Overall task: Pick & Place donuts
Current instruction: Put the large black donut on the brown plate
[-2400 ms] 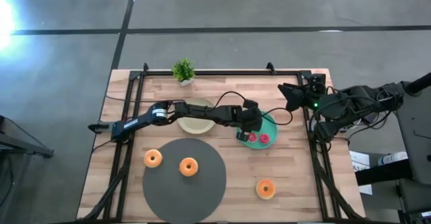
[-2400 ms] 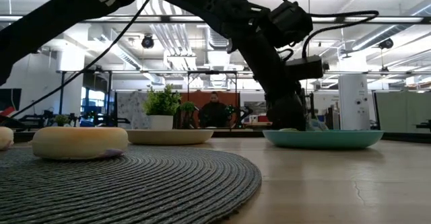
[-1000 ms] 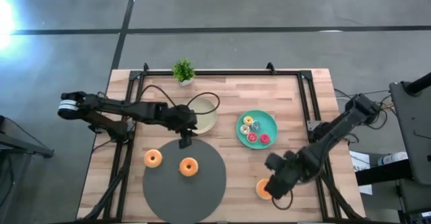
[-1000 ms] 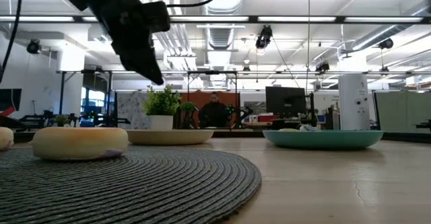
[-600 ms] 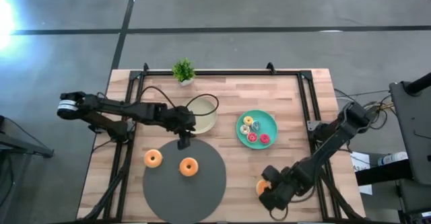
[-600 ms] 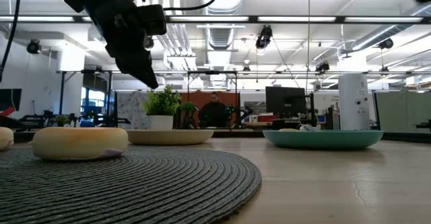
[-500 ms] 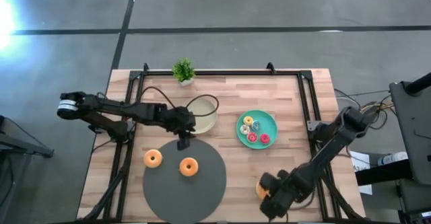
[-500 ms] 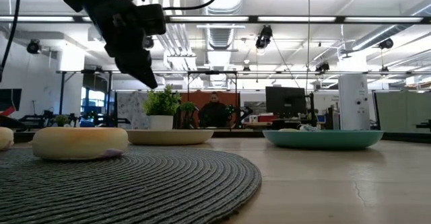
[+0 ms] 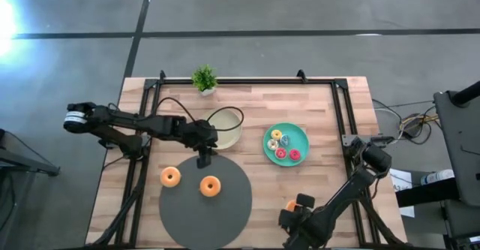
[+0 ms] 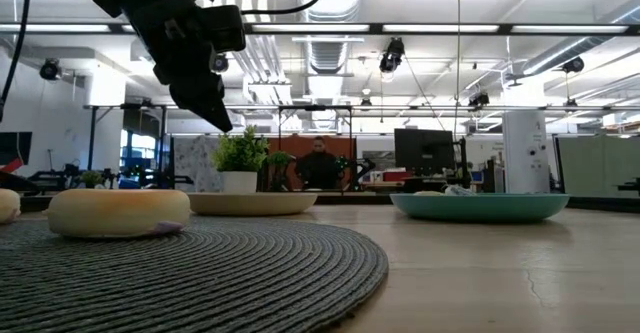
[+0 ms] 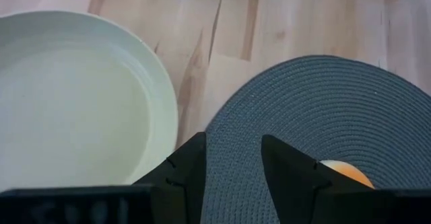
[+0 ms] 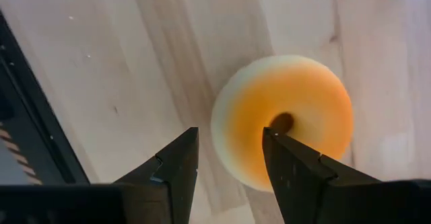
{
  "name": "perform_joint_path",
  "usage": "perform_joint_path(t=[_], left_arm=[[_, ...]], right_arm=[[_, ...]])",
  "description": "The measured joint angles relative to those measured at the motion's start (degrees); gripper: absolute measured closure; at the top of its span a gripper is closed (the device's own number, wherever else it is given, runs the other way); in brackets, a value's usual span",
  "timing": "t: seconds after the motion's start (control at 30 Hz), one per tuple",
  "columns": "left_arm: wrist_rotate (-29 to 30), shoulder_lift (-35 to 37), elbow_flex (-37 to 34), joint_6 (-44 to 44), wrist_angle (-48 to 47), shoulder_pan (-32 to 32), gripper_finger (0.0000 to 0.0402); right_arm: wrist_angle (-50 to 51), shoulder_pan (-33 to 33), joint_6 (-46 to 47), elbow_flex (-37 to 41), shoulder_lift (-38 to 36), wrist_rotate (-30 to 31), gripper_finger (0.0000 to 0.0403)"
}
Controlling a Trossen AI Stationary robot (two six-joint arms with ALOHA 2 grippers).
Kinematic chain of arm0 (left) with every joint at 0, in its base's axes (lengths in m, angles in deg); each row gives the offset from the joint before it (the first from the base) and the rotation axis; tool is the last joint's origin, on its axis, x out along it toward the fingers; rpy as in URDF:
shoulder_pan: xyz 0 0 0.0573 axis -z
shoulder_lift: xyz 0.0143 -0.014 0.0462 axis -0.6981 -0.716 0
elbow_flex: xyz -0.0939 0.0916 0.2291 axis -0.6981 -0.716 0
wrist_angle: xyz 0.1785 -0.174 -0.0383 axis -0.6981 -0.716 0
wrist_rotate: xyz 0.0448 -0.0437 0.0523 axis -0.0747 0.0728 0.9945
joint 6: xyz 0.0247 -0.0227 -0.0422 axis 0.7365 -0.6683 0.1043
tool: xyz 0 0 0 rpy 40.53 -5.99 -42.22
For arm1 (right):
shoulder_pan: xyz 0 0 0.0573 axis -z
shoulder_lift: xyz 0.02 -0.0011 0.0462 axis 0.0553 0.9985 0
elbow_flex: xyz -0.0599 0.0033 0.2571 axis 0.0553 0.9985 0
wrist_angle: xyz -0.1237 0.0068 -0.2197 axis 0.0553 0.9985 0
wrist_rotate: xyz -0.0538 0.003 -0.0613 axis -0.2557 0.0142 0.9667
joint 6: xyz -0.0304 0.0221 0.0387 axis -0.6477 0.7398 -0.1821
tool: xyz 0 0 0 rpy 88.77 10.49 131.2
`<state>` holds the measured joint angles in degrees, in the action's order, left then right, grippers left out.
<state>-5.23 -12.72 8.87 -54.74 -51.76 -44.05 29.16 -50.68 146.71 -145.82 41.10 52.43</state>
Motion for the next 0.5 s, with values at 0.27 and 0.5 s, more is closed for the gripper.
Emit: perform_joint_path(t=[0.27,0.5], left_arm=[[-0.1,0.0,0.0,0.0,0.0,0.0,0.0284],[-0.1,0.0,0.0,-0.7,0.0,0.0,0.0284]], right_arm=[[0.0,-0.3,0.2,-0.4,3.3,1.7,0.0248],[0.0,0.7,2.3,-0.2,3.6,2.1,0.0284]])
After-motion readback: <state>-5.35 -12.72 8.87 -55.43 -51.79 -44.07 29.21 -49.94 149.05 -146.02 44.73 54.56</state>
